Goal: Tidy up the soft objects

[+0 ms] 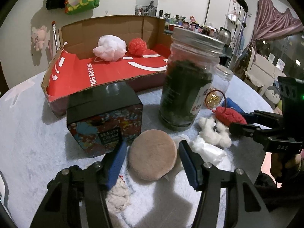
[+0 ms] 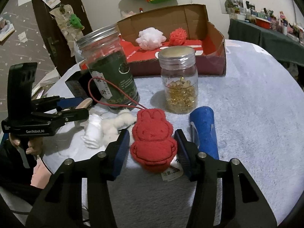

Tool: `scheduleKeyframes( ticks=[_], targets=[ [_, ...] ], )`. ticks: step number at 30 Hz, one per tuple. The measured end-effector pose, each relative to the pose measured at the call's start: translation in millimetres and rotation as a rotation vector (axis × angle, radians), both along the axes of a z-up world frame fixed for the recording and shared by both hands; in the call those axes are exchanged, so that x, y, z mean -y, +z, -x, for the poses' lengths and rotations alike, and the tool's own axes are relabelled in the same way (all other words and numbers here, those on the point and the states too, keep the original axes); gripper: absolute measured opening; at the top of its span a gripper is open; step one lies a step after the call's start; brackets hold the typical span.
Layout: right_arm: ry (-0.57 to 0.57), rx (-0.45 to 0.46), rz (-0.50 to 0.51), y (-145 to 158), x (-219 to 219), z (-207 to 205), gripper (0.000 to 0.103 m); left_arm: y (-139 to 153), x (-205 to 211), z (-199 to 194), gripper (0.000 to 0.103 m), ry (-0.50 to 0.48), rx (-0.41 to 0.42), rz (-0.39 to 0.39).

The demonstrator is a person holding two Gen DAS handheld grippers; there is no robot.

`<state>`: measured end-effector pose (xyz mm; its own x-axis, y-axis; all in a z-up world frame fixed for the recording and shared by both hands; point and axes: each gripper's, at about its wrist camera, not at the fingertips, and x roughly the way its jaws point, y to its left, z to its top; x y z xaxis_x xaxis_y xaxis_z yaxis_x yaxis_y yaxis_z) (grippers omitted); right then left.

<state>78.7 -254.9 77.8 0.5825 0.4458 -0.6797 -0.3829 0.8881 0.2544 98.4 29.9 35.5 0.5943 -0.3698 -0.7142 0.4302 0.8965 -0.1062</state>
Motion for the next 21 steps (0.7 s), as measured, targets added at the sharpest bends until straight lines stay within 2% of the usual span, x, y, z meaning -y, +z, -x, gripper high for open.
scheduleKeyframes(
  ticks=[4,5,8,9,10,12,14,21],
  targets=[
    [0.003,-0.001,-0.006,1.0,-0.5,-0.4,0.047,-0.6,-1.3,-0.7,0.060,0.011,-0.010,0.000],
    [0.004,-0.001,-0.006,0.9,-0.8,-0.1,0.044,-0.7,-1.3,-0.2,0.060,0.013,-0.012,0.000],
    [0.013,-0.004,-0.011,0.6,-1.6,0.0,0.042,-1.0,-1.3,1.2,0.059,0.014,-0.011,0.002],
    [0.015,-0.005,-0.012,0.6,-1.9,0.1,0.042,-1.0,-1.4,1.0,0.045,0.008,-0.016,-0.001],
    [0.016,-0.002,-0.011,0.9,-2.4,0.4,0.041,-1.1,-1.0,1.4,0.036,0.004,-0.020,-0.003],
    [0.019,0.018,-0.013,4.3,-3.5,3.1,0.040,-0.4,-1.5,2.1,0.027,0.012,-0.026,0.001],
    [0.023,0.038,-0.019,9.7,-5.0,6.7,0.040,3.6,-1.9,5.7,0.023,0.016,-0.019,0.011],
    [0.049,0.092,-0.032,31.1,-12.5,10.8,0.040,24.0,8.2,24.3,0.022,-0.027,0.036,0.040]
  ],
)
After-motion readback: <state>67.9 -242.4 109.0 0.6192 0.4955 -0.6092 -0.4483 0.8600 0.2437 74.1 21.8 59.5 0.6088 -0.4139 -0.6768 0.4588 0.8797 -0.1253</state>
